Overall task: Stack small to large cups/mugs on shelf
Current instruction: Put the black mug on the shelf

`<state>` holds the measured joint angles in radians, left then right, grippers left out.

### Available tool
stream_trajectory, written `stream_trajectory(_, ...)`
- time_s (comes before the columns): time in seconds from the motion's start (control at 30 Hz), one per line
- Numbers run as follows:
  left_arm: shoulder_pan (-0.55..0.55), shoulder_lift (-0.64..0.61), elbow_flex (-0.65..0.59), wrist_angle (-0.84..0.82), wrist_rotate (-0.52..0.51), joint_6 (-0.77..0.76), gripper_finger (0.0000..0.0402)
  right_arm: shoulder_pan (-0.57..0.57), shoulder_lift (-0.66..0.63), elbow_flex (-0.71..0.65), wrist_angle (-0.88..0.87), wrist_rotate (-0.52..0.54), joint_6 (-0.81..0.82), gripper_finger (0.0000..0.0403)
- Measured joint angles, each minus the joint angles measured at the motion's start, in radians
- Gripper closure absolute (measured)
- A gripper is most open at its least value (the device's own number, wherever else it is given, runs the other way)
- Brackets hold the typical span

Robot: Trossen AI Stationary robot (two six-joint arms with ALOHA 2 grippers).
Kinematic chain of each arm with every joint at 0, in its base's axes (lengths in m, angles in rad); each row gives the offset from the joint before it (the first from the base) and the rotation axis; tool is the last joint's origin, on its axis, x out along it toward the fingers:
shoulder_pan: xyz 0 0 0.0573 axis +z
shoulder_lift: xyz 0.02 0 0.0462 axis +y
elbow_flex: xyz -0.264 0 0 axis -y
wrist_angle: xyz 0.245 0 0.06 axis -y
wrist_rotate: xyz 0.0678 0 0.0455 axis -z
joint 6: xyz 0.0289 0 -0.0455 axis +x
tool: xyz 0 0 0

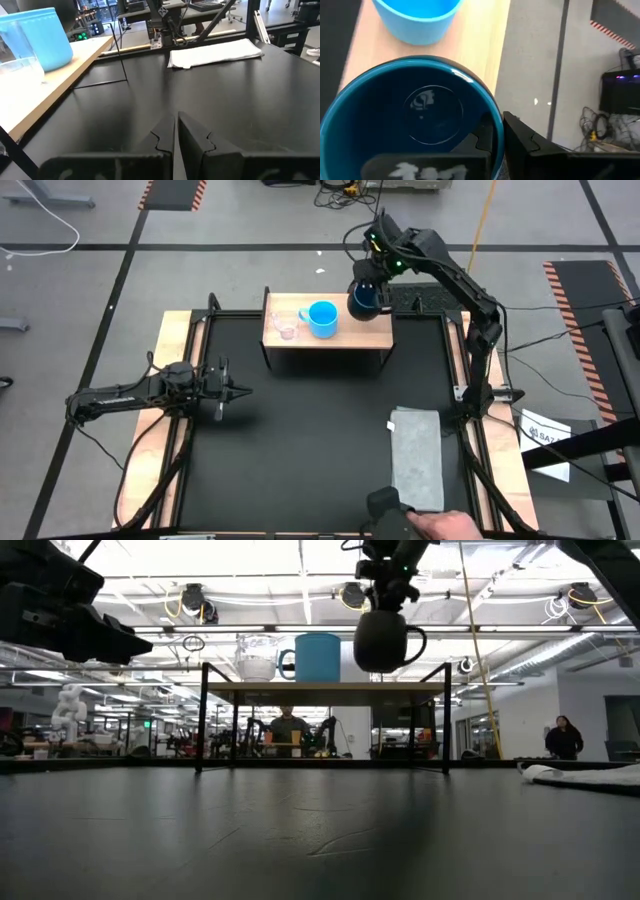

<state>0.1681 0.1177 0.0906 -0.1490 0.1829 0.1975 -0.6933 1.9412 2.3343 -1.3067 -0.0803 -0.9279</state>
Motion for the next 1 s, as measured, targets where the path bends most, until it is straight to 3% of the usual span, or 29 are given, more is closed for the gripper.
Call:
stream_trajectory(0.27, 0.000, 0.000, 0.000, 0.000, 0.000, 0.010, 0.0376, 0.000, 0.003, 0.015, -0.031, -0.084, 0.019, 0.0392)
stream_trajectory(1.0, 0.000, 0.000, 0.000, -0.007, 0.001, 0.004, 0.0376, 0.002, 0.004, -0.047, -0.067, -0.098, 0.070, 0.0392)
